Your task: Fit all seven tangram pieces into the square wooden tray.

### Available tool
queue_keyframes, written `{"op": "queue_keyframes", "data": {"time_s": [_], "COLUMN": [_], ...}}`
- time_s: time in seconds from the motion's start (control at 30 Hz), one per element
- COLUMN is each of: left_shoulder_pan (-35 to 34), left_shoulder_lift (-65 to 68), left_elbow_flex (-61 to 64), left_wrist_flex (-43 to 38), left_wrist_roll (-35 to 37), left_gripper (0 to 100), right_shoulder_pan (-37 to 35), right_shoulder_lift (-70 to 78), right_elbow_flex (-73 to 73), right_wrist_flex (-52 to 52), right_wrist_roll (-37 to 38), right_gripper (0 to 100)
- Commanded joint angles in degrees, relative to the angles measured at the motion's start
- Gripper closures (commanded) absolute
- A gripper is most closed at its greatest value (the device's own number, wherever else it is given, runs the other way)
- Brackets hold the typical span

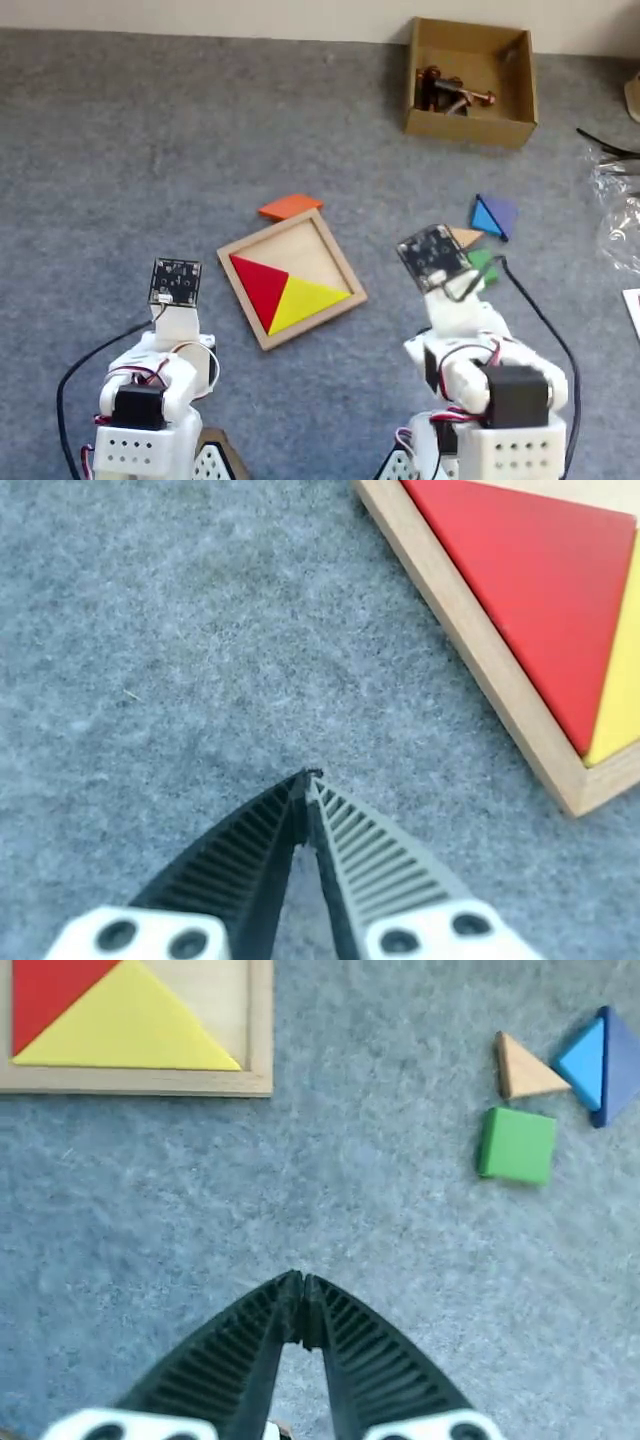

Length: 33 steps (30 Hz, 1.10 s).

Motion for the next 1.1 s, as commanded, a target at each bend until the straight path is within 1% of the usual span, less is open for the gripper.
{"op": "queue_keyframes", "data": {"time_s": [0.0, 0.07, 0.1, 0.17, 0.27, 0.37, 0.5, 0.6, 0.7, 0.87, 1.0, 1.07], "left_shoulder_pan": [-0.31, -2.15, -3.21, -5.93, -10.33, -13.49, -12.26, -10.07, -8.84, -7.52, -7.52, -7.6], "left_shoulder_lift": [-0.48, -0.48, -0.48, -0.48, -0.48, -0.48, -0.31, -0.13, -0.04, 0.13, 0.75, 4.0], "left_elbow_flex": [-1.01, -1.71, -1.71, -0.92, -0.4, -1.1, -4.35, -9.27, -14.81, -21.05, -24.48, -26.77], "left_wrist_flex": [-0.53, -1.23, -2.64, -5.8, -11.34, -13.89, -11.16, -7.03, -3.69, 1.32, 3.43, 3.34], "left_wrist_roll": [-11.08, -19.69, -23.03, -27.25, -29.45, -29.54, -29.71, -33.93, -35.78, -37.36, -37.36, -37.36], "left_gripper": [99, 99, 99, 99, 99, 99, 99, 99, 99, 99, 99, 99], "right_shoulder_pan": [4.79, 7.43, 8.48, 10.15, 11.3, 11.21, 11.47, 11.47, 11.47, 11.56, 11.56, 11.56], "right_shoulder_lift": [-3.74, -4.35, -4.35, -4.35, -4.7, -4.79, -4.79, -4.79, -4.88, -4.88, -4.88, -4.88], "right_elbow_flex": [2.95, 6.64, 8.48, 11.91, 16.48, 21.76, 26.68, 29.05, 30.81, 37.49, 41.54, 42.51], "right_wrist_flex": [-4.97, -8.4, -9.98, -13.14, -16.04, -18.15, -22.46, -24.66, -25.01, -29.93, -32.66, -32.92], "right_wrist_roll": [3.16, 5.71, 5.63, 5.63, 5.63, 5.54, 2.11, -0.26, -0.35, -0.53, -0.53, -0.62], "right_gripper": [98.7, 98.7, 98.7, 98.7, 98.7, 98.7, 98.7, 98.7, 98.7, 98.7, 98.7, 98.7]}}
